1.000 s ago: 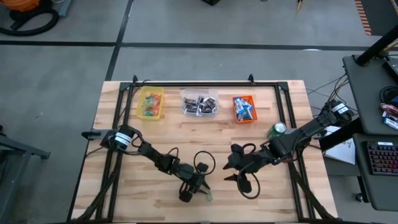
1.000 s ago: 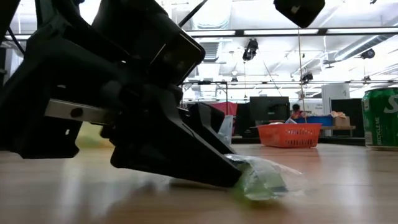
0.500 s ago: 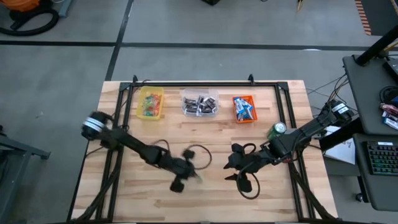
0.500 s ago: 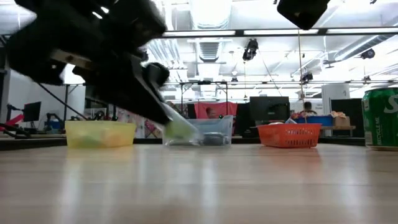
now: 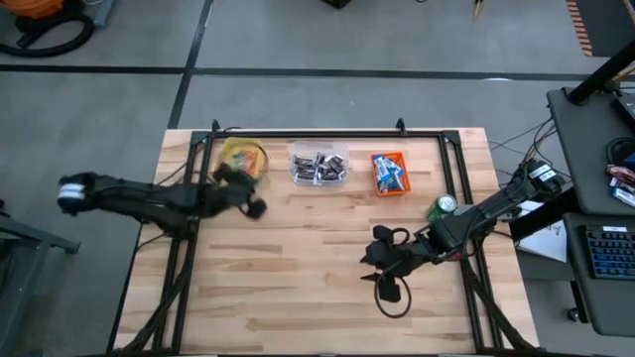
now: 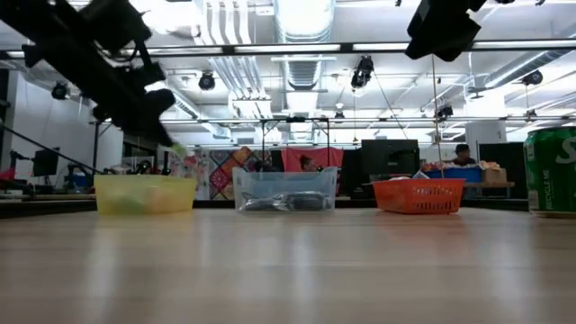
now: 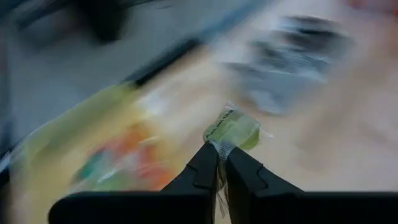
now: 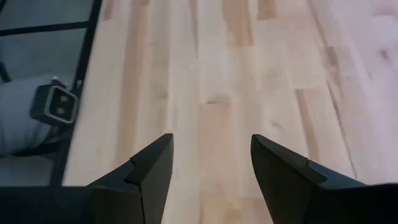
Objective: Organize candy in baskets
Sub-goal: Put the green gummy into the yellow bin, then return to Home Position
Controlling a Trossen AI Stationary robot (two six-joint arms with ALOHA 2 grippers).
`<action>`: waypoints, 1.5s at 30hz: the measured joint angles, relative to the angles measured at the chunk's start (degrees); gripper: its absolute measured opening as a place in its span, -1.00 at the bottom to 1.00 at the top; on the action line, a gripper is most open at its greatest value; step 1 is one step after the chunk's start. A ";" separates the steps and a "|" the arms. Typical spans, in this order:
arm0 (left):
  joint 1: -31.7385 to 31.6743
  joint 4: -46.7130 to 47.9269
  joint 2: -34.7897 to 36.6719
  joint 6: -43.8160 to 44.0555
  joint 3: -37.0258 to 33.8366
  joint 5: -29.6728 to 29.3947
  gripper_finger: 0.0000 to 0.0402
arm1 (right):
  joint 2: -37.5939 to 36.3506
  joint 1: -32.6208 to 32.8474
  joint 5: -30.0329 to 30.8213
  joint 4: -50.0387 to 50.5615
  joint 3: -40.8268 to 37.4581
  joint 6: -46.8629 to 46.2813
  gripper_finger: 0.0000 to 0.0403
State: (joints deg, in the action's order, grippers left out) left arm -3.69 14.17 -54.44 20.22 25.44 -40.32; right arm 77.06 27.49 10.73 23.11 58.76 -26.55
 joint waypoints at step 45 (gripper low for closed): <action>55.00 4.20 39.22 -5.43 -7.68 -11.93 -0.63 | -38.23 -13.18 -1.25 -39.92 -44.31 22.73 0.01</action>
State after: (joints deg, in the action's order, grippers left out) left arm 51.32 18.37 -15.22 14.79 17.77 -52.25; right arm 38.82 14.30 9.47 -16.81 14.45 -3.81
